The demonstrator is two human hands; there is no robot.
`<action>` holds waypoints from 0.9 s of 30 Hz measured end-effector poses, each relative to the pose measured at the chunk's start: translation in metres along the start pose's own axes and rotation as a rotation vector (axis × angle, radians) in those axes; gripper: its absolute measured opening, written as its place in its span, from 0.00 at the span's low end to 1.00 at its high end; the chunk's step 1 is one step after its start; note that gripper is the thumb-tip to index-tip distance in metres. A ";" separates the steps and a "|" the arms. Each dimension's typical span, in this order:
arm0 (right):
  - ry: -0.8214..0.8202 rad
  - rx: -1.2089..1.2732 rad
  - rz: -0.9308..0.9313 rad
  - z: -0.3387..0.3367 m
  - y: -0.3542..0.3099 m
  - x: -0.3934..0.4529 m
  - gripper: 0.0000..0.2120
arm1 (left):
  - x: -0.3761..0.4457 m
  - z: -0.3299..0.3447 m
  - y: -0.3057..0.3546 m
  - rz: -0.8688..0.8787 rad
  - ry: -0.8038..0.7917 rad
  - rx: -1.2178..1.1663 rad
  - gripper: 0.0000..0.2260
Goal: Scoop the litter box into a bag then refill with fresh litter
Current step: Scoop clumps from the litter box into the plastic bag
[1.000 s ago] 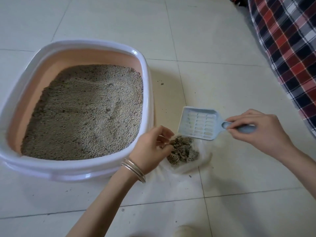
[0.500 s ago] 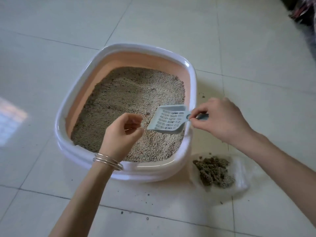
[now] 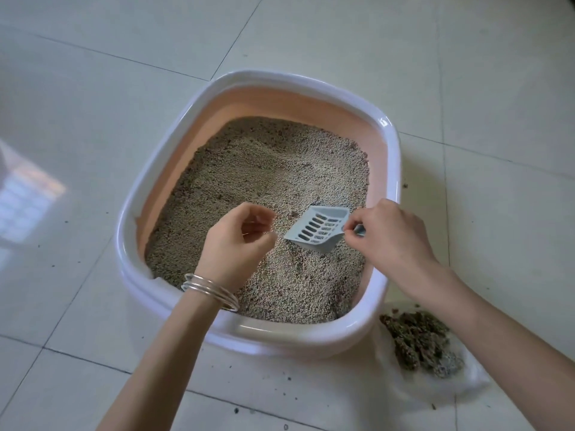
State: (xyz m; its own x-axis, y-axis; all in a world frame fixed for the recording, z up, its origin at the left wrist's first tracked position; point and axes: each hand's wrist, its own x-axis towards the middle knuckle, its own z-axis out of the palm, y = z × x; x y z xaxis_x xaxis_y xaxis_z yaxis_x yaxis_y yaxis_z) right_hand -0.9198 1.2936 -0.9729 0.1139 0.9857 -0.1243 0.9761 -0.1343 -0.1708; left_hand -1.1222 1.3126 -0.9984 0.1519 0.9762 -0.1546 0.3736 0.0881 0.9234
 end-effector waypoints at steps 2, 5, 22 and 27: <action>-0.011 0.000 -0.008 0.004 -0.003 0.002 0.07 | 0.001 -0.001 -0.004 -0.008 0.001 -0.002 0.10; -0.009 0.013 -0.018 0.011 -0.006 0.009 0.08 | 0.001 -0.002 -0.009 -0.024 -0.002 -0.003 0.10; 0.095 0.307 -0.021 0.014 0.015 0.006 0.05 | -0.002 -0.012 -0.017 -0.048 0.018 -0.004 0.10; 0.157 0.427 -0.067 0.001 0.022 -0.013 0.05 | -0.006 -0.009 -0.012 -0.035 0.013 -0.010 0.10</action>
State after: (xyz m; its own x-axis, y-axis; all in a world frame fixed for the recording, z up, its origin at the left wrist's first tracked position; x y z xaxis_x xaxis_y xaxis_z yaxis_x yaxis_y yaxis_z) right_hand -0.8996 1.2777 -0.9760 0.1117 0.9927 0.0448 0.8223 -0.0670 -0.5651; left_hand -1.1360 1.3075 -1.0057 0.1272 0.9750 -0.1823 0.3693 0.1240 0.9210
